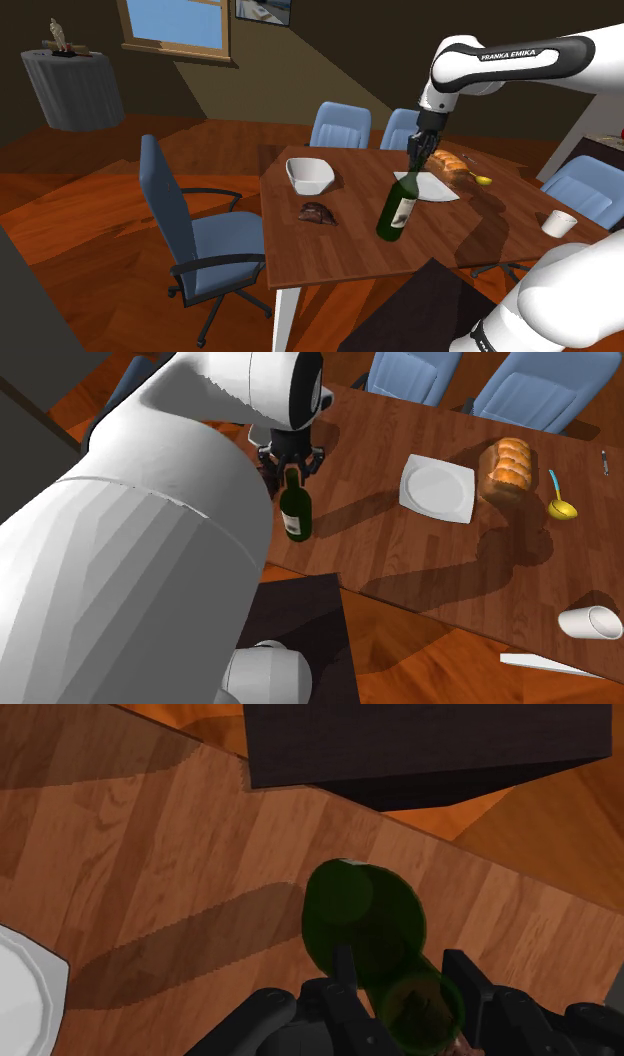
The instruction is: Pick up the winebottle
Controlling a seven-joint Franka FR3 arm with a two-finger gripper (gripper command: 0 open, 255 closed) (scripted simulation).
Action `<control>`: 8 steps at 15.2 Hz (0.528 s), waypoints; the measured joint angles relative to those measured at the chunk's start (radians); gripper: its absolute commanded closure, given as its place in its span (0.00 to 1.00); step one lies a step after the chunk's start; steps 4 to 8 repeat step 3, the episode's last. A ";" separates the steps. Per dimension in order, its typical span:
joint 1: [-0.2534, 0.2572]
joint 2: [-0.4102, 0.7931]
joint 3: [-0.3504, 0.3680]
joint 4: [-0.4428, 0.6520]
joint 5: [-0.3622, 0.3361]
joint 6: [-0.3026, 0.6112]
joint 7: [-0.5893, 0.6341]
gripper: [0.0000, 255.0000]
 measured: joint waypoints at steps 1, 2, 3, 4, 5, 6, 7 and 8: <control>-0.001 0.001 -0.002 0.013 -0.001 -0.012 -0.003 1.00; -0.001 -0.001 -0.001 0.026 -0.001 -0.027 -0.003 1.00; -0.001 -0.004 0.000 0.031 -0.001 -0.035 -0.002 1.00; -0.001 -0.004 0.000 0.031 -0.001 -0.035 -0.002 1.00; -0.001 -0.004 0.000 0.031 -0.001 -0.035 -0.002 1.00; -0.001 -0.004 0.000 0.031 -0.001 -0.035 -0.002 1.00; -0.001 -0.004 0.000 0.031 -0.001 -0.035 -0.002 1.00; -0.001 -0.004 0.000 0.031 -0.001 -0.035 -0.002 1.00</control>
